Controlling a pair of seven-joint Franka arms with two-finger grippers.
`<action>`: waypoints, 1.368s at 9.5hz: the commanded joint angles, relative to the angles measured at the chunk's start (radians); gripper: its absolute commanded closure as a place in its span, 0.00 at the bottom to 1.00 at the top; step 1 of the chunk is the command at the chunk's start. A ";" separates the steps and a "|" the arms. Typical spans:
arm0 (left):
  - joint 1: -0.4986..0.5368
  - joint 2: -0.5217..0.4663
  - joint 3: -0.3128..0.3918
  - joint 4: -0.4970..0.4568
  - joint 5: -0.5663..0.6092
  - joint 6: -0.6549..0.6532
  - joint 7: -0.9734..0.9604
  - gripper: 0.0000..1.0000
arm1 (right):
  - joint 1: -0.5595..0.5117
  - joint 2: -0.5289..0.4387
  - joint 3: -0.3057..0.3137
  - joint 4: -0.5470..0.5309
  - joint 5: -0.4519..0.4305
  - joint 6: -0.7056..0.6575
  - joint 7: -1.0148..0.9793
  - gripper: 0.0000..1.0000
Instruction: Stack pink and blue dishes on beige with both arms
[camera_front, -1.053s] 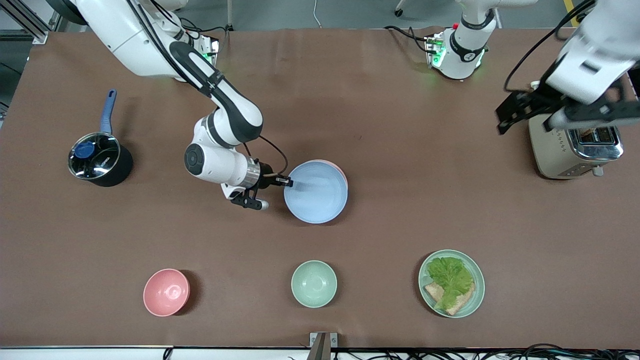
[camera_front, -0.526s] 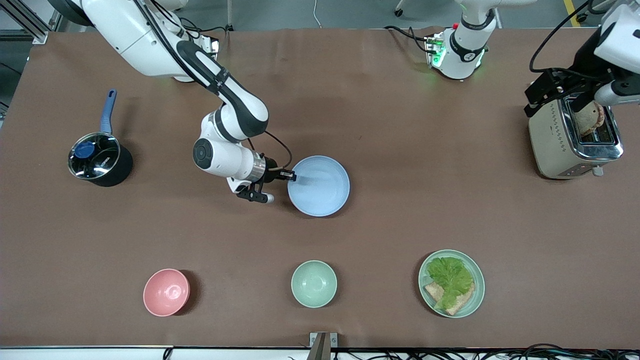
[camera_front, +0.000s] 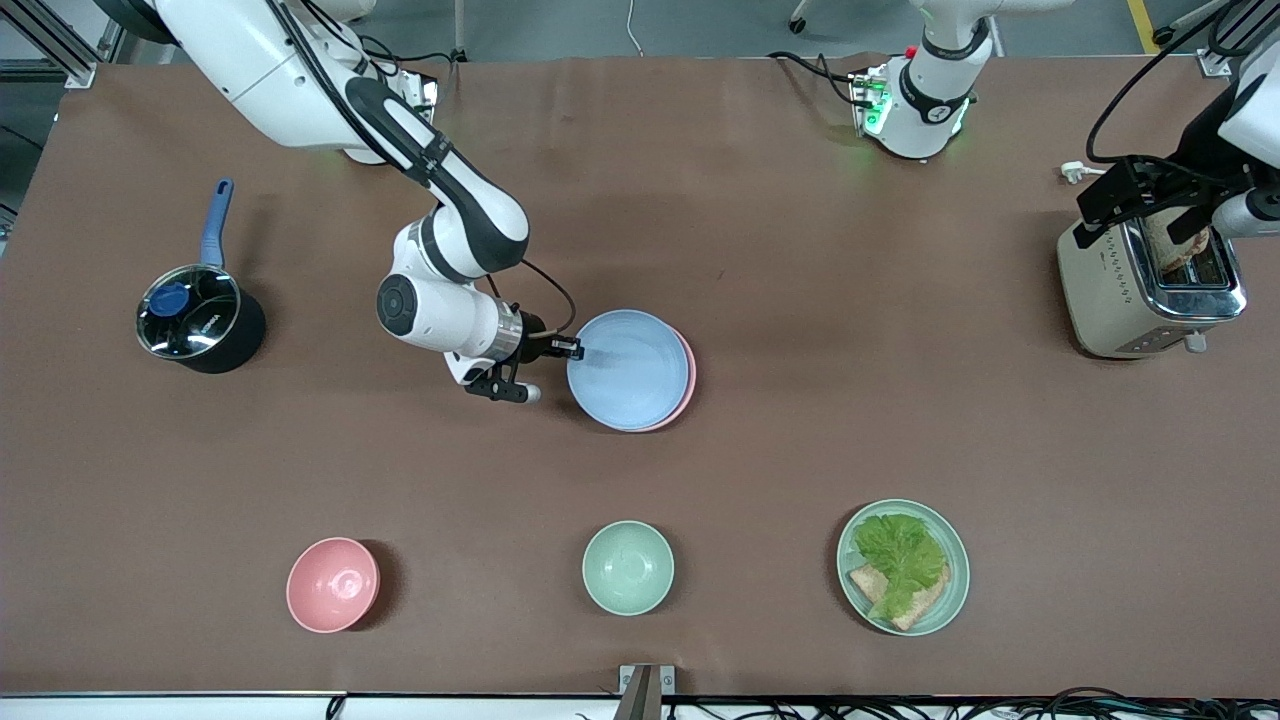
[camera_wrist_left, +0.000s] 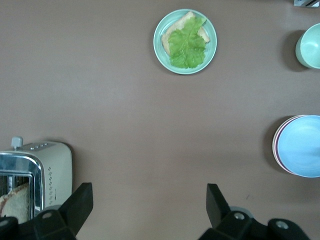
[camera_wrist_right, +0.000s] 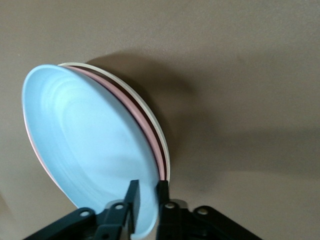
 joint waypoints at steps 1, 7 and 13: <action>-0.014 0.025 0.011 0.002 -0.001 0.009 0.015 0.00 | -0.019 -0.054 0.012 -0.033 -0.013 -0.007 -0.002 0.00; -0.012 0.033 0.003 -0.007 -0.009 -0.009 0.025 0.00 | -0.086 -0.490 -0.249 0.019 -0.371 -0.443 0.010 0.00; -0.006 0.028 0.003 -0.017 -0.010 -0.029 0.045 0.00 | -0.088 -0.538 -0.553 0.444 -0.501 -0.983 -0.298 0.00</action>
